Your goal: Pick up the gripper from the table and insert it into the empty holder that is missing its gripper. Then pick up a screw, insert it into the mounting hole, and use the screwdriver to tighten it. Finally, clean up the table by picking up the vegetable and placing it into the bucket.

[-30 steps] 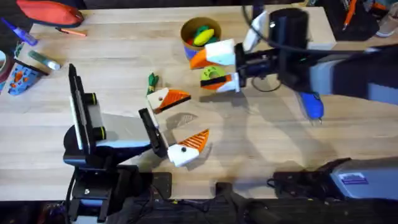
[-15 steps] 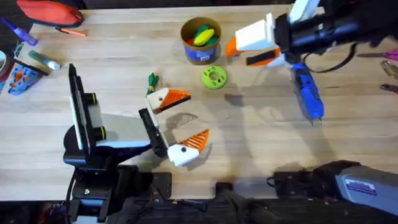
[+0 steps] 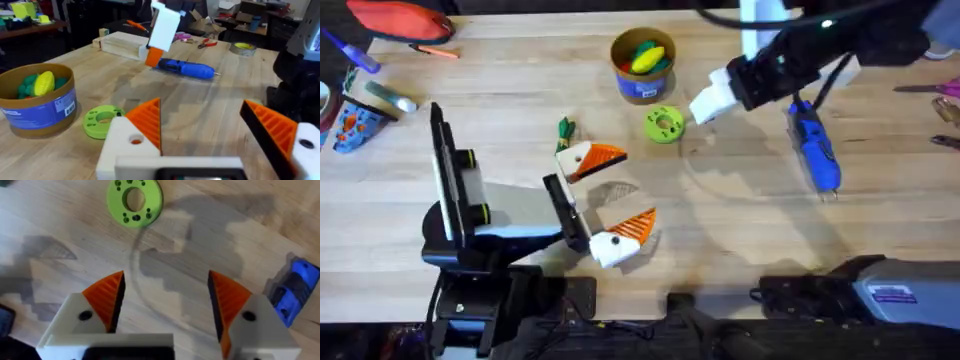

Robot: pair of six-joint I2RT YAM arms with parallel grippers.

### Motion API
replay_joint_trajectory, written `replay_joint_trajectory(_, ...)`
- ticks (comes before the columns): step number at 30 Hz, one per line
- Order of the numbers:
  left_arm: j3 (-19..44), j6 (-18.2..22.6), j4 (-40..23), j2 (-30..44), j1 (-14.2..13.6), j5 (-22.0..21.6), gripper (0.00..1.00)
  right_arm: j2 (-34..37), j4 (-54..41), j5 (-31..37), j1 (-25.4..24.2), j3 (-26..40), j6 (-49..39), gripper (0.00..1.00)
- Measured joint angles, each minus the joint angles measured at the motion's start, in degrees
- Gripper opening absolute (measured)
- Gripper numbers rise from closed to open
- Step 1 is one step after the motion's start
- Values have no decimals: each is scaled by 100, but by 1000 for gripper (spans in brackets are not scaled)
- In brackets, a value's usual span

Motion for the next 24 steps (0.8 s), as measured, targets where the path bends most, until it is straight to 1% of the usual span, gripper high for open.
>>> replay_joint_trajectory(3,0,0,0,0,0,0,985,136,-7,218,127,5,-43,892)
replay_joint_trajectory(8,1,0,1,2,0,0,985,257,-9,381,148,3,-103,892)
replay_joint_trajectory(18,2,0,2,0,0,0,985,254,58,444,153,5,-409,893)
replay_joint_trajectory(24,2,0,0,0,0,0,985,373,42,472,316,93,-596,892)
